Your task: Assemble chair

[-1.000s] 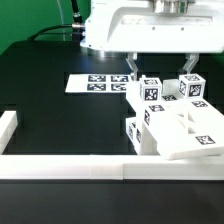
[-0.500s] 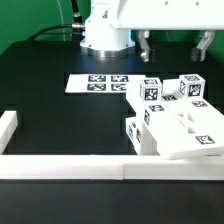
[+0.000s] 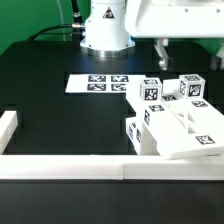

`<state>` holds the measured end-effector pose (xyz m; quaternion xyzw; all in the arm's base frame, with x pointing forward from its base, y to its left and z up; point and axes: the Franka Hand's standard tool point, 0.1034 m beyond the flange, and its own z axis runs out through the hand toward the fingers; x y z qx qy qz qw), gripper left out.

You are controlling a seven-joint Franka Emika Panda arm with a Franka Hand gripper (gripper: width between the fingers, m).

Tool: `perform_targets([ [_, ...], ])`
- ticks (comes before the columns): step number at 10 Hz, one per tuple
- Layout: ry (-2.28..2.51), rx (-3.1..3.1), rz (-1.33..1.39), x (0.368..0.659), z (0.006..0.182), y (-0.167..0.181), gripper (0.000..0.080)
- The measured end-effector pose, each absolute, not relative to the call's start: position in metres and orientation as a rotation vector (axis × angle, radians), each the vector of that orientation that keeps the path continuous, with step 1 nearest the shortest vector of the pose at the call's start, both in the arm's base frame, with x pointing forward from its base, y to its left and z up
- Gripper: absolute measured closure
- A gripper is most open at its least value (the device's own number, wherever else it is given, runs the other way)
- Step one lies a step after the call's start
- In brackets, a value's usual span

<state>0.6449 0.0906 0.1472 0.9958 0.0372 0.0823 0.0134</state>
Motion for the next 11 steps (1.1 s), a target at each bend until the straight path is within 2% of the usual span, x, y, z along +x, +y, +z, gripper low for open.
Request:
perform_targets([
  [1,0.097,3.105,0.273,0.645,0.139,0.103,0.0151],
  [5,0.105,3.103,0.274,0.646,0.140,0.099,0.0151],
  [7,0.110,3.100,0.293,0.639,0.130,0.098,0.0151],
  [11,0.108,3.098,0.298,0.633,0.122,0.096,0.0151],
])
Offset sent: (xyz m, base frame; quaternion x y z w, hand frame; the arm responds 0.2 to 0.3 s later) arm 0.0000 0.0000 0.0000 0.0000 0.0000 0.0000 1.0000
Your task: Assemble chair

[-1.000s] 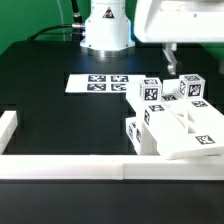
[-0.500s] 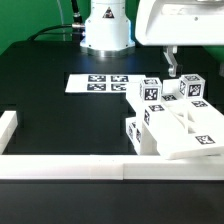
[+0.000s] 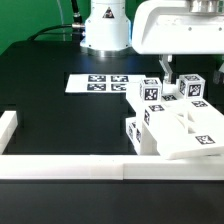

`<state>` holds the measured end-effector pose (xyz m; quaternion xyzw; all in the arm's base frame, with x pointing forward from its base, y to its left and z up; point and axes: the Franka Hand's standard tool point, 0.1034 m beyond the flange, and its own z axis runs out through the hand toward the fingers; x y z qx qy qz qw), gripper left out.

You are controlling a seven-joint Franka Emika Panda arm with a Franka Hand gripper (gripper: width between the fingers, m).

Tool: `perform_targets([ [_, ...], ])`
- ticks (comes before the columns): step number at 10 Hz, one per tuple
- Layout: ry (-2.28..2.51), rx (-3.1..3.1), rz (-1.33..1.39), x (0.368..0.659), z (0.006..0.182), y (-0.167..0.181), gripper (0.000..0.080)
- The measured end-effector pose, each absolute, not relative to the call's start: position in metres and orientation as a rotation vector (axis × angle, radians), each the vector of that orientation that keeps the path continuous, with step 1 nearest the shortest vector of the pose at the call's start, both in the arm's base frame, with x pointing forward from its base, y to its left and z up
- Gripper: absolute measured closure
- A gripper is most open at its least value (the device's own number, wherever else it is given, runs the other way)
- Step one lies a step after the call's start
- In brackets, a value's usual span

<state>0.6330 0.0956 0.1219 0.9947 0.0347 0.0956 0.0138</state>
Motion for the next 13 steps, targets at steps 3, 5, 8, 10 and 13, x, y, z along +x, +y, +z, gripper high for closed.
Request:
perform_targets([
  [3,0.108,3.093,0.294,0.632,0.112,0.093,0.0180],
  [5,0.115,3.090,0.293,0.630,0.107,0.089,0.0490],
  [8,0.099,3.090,0.297,0.632,0.108,0.085,0.0530],
  [10,-0.003,3.102,0.299,0.632,0.107,0.086,0.0530],
  [13,-0.315,3.113,0.301,0.631,0.107,0.088,0.0528],
])
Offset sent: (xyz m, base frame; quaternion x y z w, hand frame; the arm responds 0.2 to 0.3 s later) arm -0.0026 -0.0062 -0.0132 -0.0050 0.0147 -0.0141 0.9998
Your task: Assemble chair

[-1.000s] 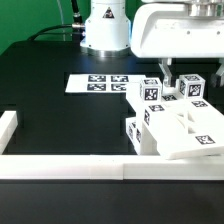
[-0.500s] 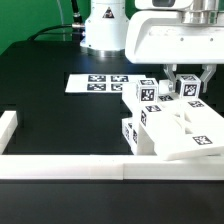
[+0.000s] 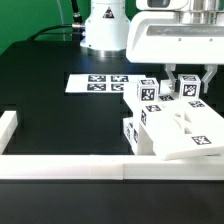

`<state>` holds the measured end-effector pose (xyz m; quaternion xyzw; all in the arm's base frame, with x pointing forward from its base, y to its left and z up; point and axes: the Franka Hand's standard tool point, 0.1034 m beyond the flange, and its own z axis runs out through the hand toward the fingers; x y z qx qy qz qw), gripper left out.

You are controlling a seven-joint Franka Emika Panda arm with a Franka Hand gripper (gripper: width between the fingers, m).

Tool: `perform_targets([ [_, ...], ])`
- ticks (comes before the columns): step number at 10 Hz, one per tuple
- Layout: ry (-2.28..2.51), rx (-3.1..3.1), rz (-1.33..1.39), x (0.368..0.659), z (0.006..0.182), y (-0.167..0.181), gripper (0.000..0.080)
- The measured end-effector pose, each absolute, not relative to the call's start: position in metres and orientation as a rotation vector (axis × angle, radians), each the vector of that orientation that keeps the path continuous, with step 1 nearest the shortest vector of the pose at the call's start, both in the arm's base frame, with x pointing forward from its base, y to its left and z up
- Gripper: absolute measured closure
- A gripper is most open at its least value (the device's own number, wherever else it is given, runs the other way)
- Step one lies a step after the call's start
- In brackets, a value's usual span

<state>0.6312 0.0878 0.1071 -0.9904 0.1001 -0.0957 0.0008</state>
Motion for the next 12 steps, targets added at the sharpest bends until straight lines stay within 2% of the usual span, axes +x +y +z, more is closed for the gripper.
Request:
perform_targets([
  [12,1.281,-2.742,-0.259,0.6335,0.1105,0.0946,0.0528],
])
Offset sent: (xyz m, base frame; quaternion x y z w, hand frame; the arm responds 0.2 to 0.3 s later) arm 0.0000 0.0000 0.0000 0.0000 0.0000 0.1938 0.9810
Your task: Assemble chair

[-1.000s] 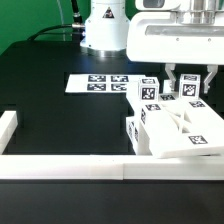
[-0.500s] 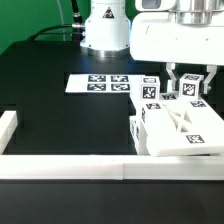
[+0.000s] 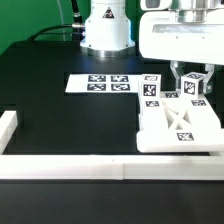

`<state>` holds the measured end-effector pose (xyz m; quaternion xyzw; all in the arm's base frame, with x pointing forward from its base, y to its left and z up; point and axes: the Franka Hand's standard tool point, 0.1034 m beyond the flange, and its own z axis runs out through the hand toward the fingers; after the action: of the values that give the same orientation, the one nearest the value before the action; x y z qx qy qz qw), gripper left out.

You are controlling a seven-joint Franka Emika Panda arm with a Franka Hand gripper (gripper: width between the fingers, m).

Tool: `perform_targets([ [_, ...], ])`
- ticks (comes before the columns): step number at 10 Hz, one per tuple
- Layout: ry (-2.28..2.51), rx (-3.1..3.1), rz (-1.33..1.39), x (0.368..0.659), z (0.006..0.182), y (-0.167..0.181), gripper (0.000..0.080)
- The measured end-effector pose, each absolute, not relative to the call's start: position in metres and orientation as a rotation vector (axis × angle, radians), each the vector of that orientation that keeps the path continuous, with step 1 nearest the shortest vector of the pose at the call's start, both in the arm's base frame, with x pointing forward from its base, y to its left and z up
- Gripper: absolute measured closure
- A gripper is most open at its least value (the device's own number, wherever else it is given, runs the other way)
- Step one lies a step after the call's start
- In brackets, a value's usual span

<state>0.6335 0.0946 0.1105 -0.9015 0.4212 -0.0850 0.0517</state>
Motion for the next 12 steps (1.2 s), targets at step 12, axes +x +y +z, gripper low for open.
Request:
perform_targets([
  [12,2.150,-1.999,-0.118,0.6341,0.1129,0.1017,0.0528],
])
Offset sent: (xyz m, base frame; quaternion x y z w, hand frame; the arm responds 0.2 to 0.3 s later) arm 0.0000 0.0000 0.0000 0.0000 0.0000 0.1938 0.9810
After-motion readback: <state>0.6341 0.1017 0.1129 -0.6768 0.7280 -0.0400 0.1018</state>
